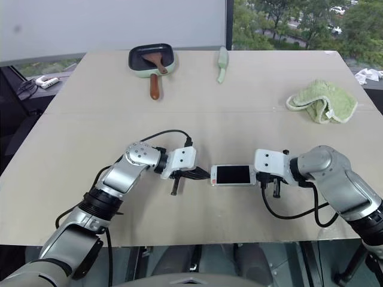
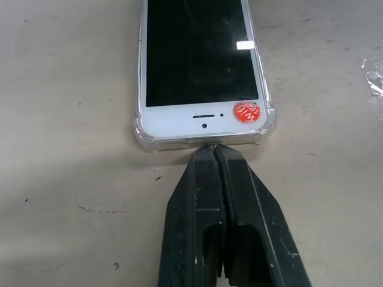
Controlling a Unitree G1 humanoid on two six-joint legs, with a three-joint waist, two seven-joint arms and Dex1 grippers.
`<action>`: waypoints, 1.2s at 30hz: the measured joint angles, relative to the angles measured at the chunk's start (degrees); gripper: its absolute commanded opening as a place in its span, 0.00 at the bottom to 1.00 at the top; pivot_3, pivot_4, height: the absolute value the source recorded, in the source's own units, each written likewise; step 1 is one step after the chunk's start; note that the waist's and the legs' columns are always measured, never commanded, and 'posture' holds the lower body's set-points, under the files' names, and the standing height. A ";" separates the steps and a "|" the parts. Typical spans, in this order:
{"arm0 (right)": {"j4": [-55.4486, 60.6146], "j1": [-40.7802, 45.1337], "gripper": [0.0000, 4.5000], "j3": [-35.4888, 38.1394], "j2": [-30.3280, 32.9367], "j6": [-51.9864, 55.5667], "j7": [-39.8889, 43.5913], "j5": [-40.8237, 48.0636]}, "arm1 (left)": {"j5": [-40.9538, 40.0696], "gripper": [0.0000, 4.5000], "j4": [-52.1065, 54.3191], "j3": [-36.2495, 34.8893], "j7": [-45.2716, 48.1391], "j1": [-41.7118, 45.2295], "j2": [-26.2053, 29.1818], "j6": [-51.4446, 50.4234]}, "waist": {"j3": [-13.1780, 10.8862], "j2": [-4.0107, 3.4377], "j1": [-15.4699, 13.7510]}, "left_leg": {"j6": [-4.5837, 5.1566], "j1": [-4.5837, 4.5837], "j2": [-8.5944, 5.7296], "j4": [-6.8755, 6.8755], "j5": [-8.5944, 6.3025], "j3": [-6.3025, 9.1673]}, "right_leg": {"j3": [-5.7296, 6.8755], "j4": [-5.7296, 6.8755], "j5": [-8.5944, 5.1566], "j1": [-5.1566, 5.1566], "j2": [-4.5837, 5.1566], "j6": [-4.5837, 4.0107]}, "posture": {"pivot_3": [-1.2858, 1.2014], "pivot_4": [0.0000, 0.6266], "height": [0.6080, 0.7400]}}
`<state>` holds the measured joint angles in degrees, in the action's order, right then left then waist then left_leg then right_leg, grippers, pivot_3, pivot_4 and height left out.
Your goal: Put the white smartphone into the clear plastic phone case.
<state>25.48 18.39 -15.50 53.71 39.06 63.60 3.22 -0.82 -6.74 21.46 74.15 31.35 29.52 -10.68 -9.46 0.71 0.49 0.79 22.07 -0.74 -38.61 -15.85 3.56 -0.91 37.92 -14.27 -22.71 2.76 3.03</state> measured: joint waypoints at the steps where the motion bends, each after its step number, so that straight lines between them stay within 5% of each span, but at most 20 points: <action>1: 0.65 -0.56 0.01 0.73 0.08 0.50 -0.04 0.59 | -0.38 0.00 0.06 -0.20 0.13 0.05 0.24 -0.26 | -0.02 0.00 0.05 | 0.00 0.04 0.01 0.00 0.00 0.01 | 0.01 0.00 0.00 -0.04 0.00 0.00 | 0.52 0.24 1.00; 11: 4.94 -5.62 0.01 10.01 -1.14 5.34 -5.30 7.17 | -9.21 0.00 3.91 -4.94 1.02 4.68 -0.88 -6.65 | -0.06 0.01 0.17 | 0.00 0.09 0.00 0.02 0.00 0.00 | 0.02 -0.02 0.00 -0.08 -0.02 0.00 | 0.52 0.24 1.00; 18: 5.03 -10.95 0.01 15.20 -9.92 2.63 -10.39 12.62 | -10.47 0.00 3.83 -2.69 -0.48 0.64 -4.83 -7.23 | -0.06 0.01 0.09 | 0.00 0.08 0.01 0.04 0.00 0.00 | 0.00 -0.03 0.00 -0.07 -0.02 0.00 | 0.52 0.24 1.00; 36: -10.10 -18.14 0.01 19.00 -24.02 -16.42 -8.83 23.89 | -6.12 0.00 -5.51 -0.71 -3.62 -1.27 -6.07 4.04 | -0.05 0.00 0.17 | 0.00 -0.11 -0.01 0.09 0.00 -0.06 | -0.08 0.02 0.00 0.04 -0.03 0.00 | 0.52 0.24 1.00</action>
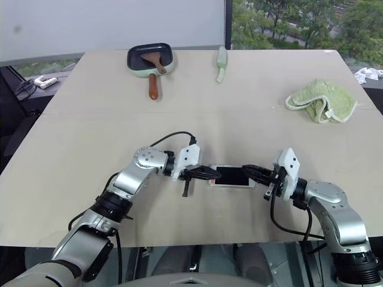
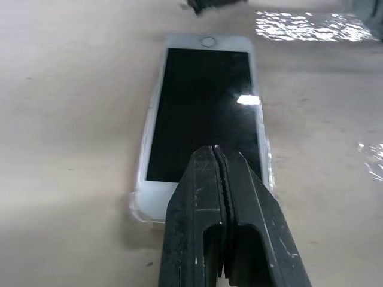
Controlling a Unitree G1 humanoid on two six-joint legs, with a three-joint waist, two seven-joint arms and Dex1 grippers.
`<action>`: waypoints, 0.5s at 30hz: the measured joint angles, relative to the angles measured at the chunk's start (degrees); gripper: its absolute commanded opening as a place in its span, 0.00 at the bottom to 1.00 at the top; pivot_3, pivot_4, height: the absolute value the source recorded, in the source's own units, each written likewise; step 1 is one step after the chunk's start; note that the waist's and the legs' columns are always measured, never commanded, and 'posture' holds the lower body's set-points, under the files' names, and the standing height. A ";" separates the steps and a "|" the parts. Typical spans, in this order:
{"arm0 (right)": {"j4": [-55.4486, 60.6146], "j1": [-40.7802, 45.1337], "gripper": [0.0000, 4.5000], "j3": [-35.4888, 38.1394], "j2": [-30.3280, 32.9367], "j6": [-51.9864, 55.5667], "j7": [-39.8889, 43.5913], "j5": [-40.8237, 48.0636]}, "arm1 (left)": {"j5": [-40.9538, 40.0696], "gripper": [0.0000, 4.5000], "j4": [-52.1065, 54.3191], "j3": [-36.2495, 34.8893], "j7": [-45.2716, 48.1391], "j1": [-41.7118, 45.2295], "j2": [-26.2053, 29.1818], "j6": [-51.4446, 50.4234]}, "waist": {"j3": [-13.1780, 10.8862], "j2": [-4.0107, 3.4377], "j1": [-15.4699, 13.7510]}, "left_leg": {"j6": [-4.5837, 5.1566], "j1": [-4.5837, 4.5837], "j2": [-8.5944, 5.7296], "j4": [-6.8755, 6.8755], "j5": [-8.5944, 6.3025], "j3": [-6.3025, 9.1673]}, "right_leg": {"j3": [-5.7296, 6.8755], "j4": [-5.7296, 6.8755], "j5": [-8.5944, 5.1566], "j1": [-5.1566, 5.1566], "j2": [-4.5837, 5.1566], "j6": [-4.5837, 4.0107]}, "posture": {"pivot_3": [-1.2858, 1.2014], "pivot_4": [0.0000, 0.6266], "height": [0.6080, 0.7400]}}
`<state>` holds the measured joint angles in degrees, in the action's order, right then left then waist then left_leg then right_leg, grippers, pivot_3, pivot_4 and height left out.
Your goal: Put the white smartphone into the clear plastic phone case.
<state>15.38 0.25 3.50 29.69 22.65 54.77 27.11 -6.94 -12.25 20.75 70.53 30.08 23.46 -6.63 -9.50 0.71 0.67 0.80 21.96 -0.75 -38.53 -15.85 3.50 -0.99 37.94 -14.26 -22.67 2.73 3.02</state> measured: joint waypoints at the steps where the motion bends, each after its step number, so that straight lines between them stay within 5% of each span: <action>1: -1.95 0.00 0.01 -0.02 -0.55 -1.83 0.16 -0.08 | -0.08 0.00 -0.02 -0.15 -0.48 -0.53 -0.36 0.57 | 0.00 0.00 0.01 | 0.00 -0.01 0.00 0.00 0.00 0.00 | 0.00 0.00 0.00 0.00 0.00 0.00 | 0.52 0.24 1.00; 15: -13.23 0.84 0.01 -0.43 -2.68 -12.45 1.01 -2.24 | -1.81 0.00 0.63 -0.67 -1.08 -3.29 -0.93 1.27 | 0.07 -0.04 0.02 | 0.00 -0.18 0.00 0.03 0.00 -0.03 | -0.04 0.01 0.00 0.15 -0.01 0.00 | 0.52 0.24 1.00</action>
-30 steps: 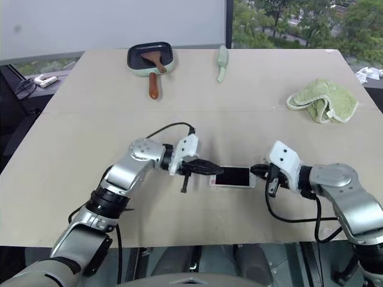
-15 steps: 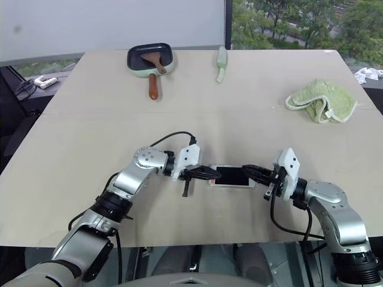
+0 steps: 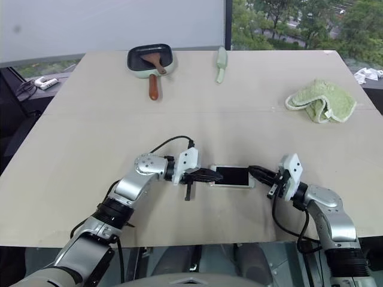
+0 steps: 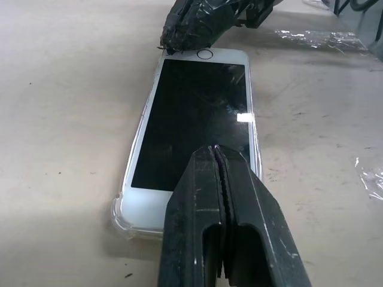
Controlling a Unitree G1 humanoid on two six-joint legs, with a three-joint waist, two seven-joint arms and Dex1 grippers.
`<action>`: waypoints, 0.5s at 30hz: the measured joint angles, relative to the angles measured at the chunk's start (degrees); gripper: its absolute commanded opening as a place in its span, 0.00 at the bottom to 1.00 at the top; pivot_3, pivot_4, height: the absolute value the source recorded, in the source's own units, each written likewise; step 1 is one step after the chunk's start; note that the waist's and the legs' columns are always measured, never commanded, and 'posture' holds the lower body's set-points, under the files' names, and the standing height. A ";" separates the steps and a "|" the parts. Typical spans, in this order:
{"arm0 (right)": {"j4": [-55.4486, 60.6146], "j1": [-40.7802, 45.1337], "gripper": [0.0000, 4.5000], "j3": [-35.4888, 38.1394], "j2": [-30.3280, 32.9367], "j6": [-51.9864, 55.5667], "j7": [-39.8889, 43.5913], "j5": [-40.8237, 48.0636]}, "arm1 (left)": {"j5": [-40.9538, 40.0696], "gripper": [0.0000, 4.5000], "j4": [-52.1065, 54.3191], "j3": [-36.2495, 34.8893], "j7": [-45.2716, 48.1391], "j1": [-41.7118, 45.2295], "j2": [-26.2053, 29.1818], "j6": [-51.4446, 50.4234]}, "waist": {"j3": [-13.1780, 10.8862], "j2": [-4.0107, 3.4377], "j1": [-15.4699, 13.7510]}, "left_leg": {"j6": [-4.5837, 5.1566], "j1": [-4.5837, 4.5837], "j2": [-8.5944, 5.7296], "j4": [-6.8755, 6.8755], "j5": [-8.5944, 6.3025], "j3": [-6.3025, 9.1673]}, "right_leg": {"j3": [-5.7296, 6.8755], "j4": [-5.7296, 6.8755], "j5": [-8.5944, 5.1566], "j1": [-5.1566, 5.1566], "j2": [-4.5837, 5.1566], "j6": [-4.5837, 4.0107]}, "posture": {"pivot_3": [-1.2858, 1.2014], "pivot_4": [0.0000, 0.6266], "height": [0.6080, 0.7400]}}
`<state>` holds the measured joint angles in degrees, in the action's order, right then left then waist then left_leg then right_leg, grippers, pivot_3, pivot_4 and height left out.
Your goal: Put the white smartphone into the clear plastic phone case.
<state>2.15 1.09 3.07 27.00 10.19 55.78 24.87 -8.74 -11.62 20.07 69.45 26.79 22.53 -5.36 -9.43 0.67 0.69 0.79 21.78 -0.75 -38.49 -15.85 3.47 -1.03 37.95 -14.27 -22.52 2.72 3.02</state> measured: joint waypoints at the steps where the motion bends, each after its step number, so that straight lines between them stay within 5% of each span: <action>1: -0.02 -0.05 0.01 -0.22 0.21 -0.39 0.03 -0.35 | -0.09 0.00 0.13 0.00 -0.03 -0.03 0.00 -0.37 | 0.01 0.01 0.01 | 0.00 -0.01 0.00 0.00 0.00 0.00 | 0.00 0.00 0.00 0.02 0.00 0.00 | 0.52 0.24 1.00; 11: 0.65 1.76 0.01 -5.03 4.60 -1.49 -0.41 -6.10 | -0.44 0.00 2.10 -0.10 -1.27 -1.87 0.27 -2.04 | 0.48 0.14 0.04 | 0.00 -0.16 0.01 0.02 0.00 0.02 | 0.01 -0.02 -0.01 0.15 -0.02 -0.01 | 0.52 0.24 1.00; 15: 1.29 3.23 0.01 -7.13 5.77 0.97 -1.54 -8.22 | -0.20 0.00 2.10 0.09 -2.45 -2.08 0.23 -3.13 | 0.65 0.37 0.15 | 0.00 -0.88 0.06 0.16 -0.02 0.02 | 0.01 -0.19 -0.08 0.86 -0.04 -0.07 | 0.52 0.24 1.00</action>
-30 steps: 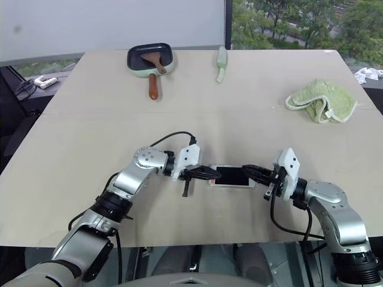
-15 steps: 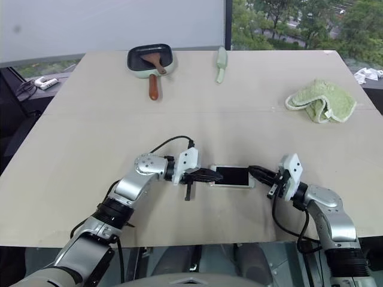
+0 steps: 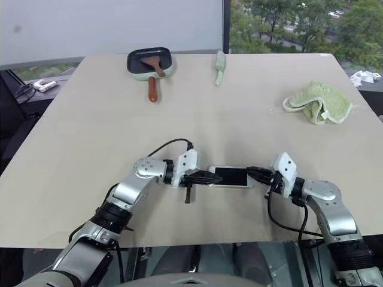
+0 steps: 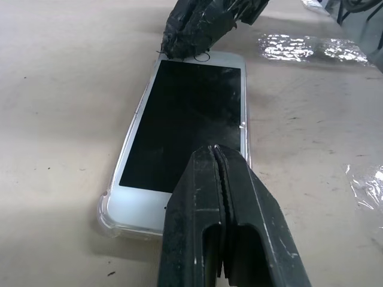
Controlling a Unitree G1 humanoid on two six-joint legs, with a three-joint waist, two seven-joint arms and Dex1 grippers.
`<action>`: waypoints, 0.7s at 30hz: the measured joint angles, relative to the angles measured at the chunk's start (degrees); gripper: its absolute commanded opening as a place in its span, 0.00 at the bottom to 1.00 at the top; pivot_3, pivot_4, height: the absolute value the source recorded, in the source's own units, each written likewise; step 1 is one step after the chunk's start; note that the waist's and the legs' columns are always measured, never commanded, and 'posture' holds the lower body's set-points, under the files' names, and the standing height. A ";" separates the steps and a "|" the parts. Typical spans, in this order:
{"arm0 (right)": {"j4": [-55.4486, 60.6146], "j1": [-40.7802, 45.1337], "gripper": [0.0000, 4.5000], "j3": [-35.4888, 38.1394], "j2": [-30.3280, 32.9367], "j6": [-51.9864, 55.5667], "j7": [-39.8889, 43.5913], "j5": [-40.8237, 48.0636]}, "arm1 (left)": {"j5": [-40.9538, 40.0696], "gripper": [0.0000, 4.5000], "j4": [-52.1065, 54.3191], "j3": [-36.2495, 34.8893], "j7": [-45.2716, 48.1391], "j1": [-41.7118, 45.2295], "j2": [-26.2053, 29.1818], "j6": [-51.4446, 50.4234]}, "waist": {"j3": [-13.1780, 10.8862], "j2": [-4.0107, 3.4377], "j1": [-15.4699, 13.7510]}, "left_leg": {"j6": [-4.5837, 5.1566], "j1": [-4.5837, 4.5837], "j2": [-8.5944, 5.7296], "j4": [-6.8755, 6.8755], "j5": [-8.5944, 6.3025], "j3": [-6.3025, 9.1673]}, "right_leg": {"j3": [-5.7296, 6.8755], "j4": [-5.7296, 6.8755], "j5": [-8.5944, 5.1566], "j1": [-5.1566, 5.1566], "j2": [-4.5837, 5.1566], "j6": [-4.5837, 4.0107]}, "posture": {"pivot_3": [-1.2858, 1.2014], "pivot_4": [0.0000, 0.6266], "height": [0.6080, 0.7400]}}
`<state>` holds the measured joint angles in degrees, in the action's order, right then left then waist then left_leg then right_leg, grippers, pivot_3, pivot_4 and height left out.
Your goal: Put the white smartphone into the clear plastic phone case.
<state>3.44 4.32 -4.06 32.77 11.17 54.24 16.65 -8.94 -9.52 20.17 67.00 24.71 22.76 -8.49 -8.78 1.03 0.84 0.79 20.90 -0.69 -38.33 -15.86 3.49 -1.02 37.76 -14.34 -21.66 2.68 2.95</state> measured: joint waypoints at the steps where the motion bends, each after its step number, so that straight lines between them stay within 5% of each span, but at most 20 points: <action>1: 0.08 0.08 0.01 -0.12 0.11 0.15 -0.03 -0.15 | 0.02 0.00 0.00 0.01 -0.05 -0.02 -0.01 -0.03 | 0.06 0.02 0.00 | 0.00 -0.15 0.03 0.04 0.00 -0.02 | -0.03 -0.04 -0.06 0.12 0.00 -0.07 | 0.52 0.24 1.00; 21: 7.70 -0.57 0.01 -2.65 3.51 10.95 -1.02 -0.90 | -0.13 0.00 1.76 0.05 -2.18 -0.44 0.11 -2.27 | 0.71 0.42 -0.11 | -0.02 -0.14 0.21 0.31 -0.02 0.06 | 0.07 -0.26 -0.06 0.10 -0.02 -0.08 | 0.52 0.24 1.00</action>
<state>11.15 3.75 -6.71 36.29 22.12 53.22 15.75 -9.07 -7.76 20.22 64.83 24.27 22.87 -10.76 -8.07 1.46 0.73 0.77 20.76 -0.48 -38.02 -15.88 3.55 -0.95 37.51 -14.40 -21.56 2.66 2.87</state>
